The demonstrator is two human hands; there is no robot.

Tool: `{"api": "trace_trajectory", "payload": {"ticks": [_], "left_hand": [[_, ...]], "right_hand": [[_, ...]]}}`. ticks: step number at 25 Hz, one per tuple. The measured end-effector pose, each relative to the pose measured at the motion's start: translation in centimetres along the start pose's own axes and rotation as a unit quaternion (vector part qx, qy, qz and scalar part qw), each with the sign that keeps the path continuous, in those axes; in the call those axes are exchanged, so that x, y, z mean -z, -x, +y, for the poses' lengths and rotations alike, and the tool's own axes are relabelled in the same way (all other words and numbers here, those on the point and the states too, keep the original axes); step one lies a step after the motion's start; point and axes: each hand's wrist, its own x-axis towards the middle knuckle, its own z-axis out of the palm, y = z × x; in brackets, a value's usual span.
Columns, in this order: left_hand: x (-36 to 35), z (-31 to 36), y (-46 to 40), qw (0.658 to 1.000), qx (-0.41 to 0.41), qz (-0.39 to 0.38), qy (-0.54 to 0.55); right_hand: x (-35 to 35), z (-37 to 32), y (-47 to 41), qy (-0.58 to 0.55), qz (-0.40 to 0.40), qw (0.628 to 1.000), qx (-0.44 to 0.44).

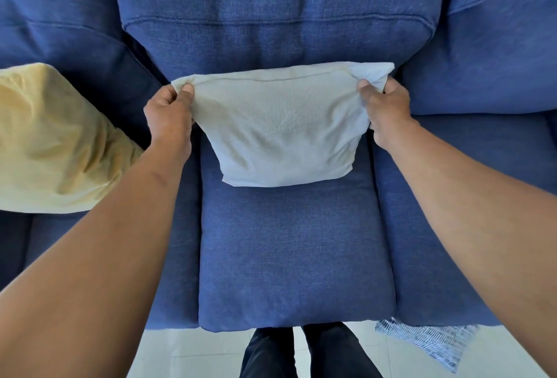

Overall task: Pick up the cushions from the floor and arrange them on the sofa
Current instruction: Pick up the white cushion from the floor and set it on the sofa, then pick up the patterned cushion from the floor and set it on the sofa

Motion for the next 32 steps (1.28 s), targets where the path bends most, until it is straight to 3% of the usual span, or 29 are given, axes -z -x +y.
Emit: {"api": "trace_trajectory", "payload": {"ticks": [8, 13, 18, 22, 32], "left_hand": [[3.0, -3.5, 5.5, 0.985, 0.067, 0.002, -0.157], [2.2, -7.0, 13.5, 0.939, 0.016, -0.123, -0.322], [-1.2, -8.6, 19.9, 0.878, -0.076, -0.275, -0.385], [-4.6, -10.2, 24.7, 0.819, -0.109, -0.365, -0.43], [-15.4, -18.7, 45.5, 0.583, -0.238, -0.522, -0.575]], "right_hand": [[3.1, 1.3, 7.0, 0.115, 0.014, 0.993, 0.012], [6.0, 4.0, 14.2, 0.204, -0.01, 0.979, 0.015], [10.1, 9.7, 18.9, 0.295, -0.007, 0.955, 0.013], [14.9, 14.6, 22.4, 0.329, 0.018, 0.944, -0.008], [35.2, 28.8, 34.2, 0.284, 0.126, 0.94, -0.141]]}}
